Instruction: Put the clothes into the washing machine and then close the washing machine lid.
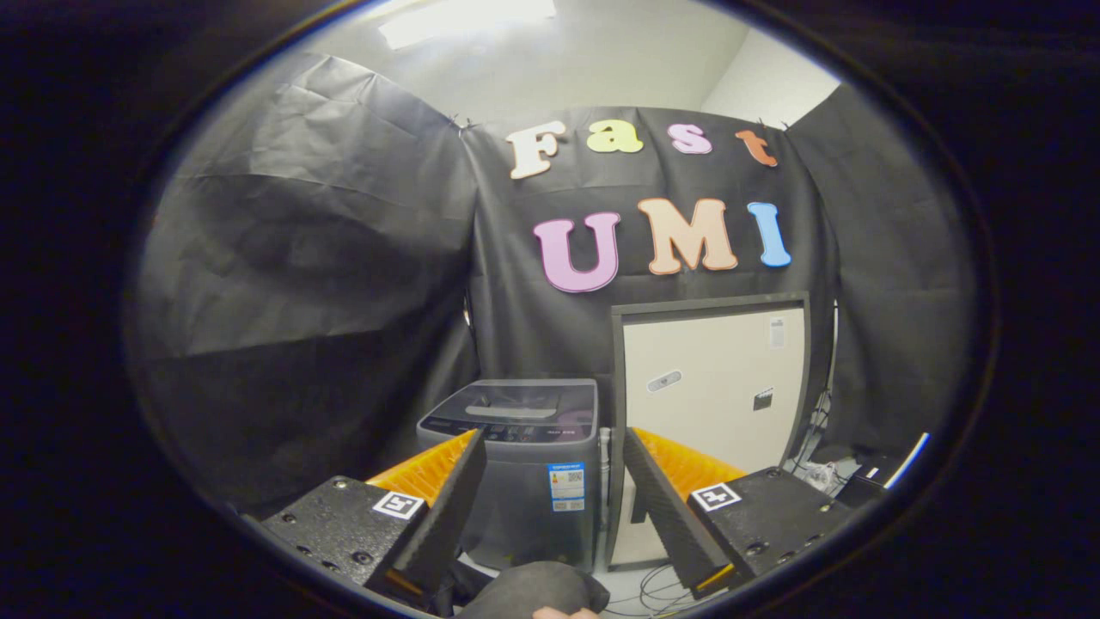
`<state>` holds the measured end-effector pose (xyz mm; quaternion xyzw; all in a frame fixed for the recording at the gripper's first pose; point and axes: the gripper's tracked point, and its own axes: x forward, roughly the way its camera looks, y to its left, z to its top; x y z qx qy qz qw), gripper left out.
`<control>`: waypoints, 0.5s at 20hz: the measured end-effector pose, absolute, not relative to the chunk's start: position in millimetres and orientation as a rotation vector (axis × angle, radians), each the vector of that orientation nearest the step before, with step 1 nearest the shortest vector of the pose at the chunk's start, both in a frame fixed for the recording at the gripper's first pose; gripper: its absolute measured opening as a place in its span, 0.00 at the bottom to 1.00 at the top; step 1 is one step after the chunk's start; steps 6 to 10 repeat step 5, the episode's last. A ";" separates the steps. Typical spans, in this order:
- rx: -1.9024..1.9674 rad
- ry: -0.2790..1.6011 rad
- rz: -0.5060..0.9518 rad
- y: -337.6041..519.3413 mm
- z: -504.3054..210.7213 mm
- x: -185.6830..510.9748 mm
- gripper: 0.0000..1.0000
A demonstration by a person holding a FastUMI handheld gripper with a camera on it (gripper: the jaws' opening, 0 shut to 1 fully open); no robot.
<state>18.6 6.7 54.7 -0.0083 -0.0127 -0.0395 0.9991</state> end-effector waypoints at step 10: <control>-0.023 -0.022 -0.075 8.7 52.3 19.0 0.97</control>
